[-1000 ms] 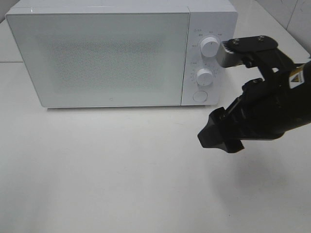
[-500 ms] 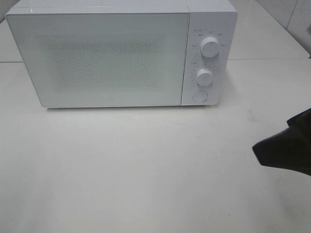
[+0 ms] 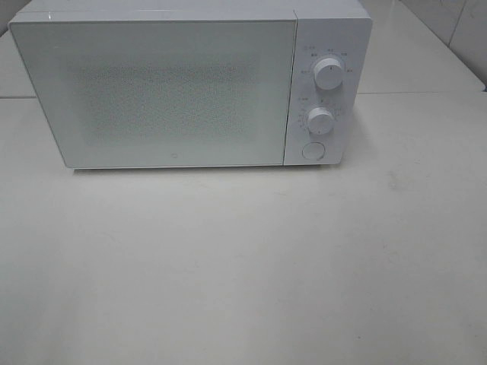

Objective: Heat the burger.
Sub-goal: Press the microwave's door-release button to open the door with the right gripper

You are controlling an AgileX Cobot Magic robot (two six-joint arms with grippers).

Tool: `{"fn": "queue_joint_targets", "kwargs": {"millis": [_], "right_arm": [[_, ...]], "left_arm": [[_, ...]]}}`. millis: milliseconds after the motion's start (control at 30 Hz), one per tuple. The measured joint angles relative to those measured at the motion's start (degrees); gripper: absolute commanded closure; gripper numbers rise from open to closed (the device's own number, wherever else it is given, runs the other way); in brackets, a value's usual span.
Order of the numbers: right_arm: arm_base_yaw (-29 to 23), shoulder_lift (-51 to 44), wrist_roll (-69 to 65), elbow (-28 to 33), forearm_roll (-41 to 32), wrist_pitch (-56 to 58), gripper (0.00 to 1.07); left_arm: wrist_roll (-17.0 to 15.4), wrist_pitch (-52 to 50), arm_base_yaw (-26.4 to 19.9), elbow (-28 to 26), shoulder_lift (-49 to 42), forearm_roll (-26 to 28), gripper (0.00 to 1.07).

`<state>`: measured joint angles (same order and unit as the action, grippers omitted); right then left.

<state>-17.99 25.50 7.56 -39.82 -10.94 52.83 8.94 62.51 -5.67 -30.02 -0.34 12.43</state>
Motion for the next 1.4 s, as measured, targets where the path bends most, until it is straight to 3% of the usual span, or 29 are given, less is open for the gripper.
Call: {"fn": "queue_joint_targets", "kwargs": {"millis": [500,800,1400], "right_arm": [[5.5,-19.42,-5.44,9.68,7.39,0.92,0.31],[5.73,-25.27,-6.47,10.83,7.62,3.09,0.32],[5.73,-25.73,-6.53,11.29,8.48,4.07,0.32]], "left_arm": [[0.0,0.0,0.0,0.0,0.0,0.0,0.09],[0.0,0.0,0.0,0.0,0.0,0.0,0.09],[0.0,0.0,0.0,0.0,0.0,0.06,0.09]]}}
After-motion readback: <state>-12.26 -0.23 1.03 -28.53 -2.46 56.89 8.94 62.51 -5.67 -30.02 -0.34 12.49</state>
